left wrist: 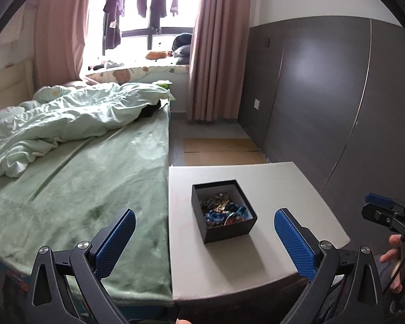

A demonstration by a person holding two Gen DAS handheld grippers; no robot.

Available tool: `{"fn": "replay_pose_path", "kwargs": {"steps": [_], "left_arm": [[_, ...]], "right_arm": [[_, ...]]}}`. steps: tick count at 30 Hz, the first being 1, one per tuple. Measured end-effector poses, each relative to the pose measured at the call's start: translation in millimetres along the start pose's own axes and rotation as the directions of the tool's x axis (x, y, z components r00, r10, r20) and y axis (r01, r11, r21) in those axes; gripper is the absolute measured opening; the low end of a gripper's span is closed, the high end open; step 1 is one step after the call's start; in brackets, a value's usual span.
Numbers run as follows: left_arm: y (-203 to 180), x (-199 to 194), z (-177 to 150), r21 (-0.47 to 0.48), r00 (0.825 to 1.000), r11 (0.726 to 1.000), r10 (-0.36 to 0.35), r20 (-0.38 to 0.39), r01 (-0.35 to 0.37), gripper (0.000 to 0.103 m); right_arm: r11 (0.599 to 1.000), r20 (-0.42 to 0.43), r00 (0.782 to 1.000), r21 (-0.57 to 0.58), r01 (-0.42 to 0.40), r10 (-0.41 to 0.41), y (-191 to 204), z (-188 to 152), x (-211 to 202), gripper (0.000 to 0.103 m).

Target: Organize jewelry

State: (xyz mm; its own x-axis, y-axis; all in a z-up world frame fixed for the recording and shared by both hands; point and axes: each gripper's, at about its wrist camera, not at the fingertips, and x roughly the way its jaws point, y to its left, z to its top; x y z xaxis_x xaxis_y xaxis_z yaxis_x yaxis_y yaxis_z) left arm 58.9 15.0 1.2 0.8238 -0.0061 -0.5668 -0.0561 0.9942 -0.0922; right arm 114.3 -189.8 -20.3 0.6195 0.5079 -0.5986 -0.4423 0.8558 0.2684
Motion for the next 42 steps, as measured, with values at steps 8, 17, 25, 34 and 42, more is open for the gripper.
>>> {"fn": "replay_pose_path", "kwargs": {"steps": [8,17,25,34,42], "left_arm": [[15,-14,-18,-0.039,1.0,0.999,0.016,0.021,-0.015,0.103],[9,-41,-32,-0.012,0.993,0.999,0.036,0.113,-0.034,0.103],[14,-43,-38,-0.033,0.998,0.999,0.015,0.056,-0.013,0.103],[14,-52,-42,-0.05,0.998,0.999,0.015,0.056,-0.012,0.103],[12,-53,-44,-0.03,0.998,0.999,0.029,0.055,-0.027,0.103]], "right_arm": [[1.0,0.021,1.0,-0.009,0.012,-0.012,10,-21,-20,0.1],[0.997,0.071,0.994,0.011,0.078,-0.079,18,-35,-38,0.1],[0.995,0.059,0.994,0.008,0.097,-0.097,27,-44,-43,0.1],[0.995,0.036,0.994,0.015,0.102,-0.102,28,-51,-47,0.1],[0.994,0.038,0.993,0.011,0.108,-0.109,30,-53,-49,0.1]]}}
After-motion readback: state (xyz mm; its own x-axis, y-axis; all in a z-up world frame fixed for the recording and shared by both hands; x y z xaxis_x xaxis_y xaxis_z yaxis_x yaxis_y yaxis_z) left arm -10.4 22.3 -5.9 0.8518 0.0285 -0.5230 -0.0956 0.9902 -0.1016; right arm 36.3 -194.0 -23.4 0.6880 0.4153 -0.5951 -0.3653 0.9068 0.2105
